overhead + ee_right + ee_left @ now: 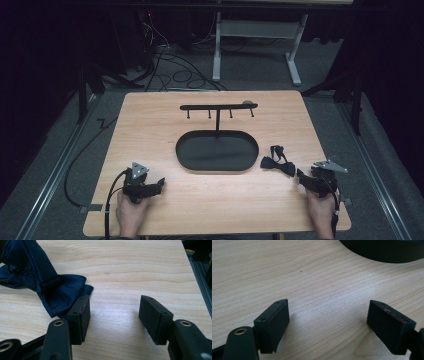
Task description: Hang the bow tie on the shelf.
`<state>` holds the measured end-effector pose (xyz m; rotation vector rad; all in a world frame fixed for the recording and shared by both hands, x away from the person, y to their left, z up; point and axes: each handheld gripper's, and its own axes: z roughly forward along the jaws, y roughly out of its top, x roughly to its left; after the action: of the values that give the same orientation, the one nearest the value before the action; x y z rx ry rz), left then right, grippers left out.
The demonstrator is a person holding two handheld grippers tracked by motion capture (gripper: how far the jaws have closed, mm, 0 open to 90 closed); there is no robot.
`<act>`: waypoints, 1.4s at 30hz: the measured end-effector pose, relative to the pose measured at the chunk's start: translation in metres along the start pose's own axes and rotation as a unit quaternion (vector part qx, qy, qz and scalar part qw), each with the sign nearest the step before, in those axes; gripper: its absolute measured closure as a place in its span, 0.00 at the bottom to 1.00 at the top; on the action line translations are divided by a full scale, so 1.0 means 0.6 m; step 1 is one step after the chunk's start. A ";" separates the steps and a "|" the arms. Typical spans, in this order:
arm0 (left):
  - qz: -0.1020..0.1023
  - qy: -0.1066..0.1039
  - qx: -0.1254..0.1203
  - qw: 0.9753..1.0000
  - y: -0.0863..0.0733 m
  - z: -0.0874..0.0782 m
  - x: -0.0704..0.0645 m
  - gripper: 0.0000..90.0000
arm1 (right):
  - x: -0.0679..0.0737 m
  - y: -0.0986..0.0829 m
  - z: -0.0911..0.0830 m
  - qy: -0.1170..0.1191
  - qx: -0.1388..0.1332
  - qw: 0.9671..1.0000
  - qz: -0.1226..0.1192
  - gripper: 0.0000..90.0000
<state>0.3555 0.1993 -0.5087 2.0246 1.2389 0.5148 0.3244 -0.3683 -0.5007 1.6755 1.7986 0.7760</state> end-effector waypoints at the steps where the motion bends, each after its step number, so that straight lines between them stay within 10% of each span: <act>1: 0.000 0.000 0.000 1.000 0.000 0.000 0.000 0.21 | 0.000 0.000 0.000 0.000 0.000 1.000 0.000 0.49; 22: 0.001 0.000 0.001 1.000 0.000 0.000 0.000 0.21 | -0.004 -0.001 -0.003 0.020 -0.003 1.000 -0.017 0.60; 42: 0.001 0.000 0.001 1.000 0.000 0.000 0.001 0.21 | 0.025 0.002 -0.074 0.066 -0.066 0.996 -0.017 0.67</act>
<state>0.3557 0.1996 -0.5088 2.0265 1.2382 0.5149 0.2915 -0.3551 -0.4701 1.5375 1.8169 0.9882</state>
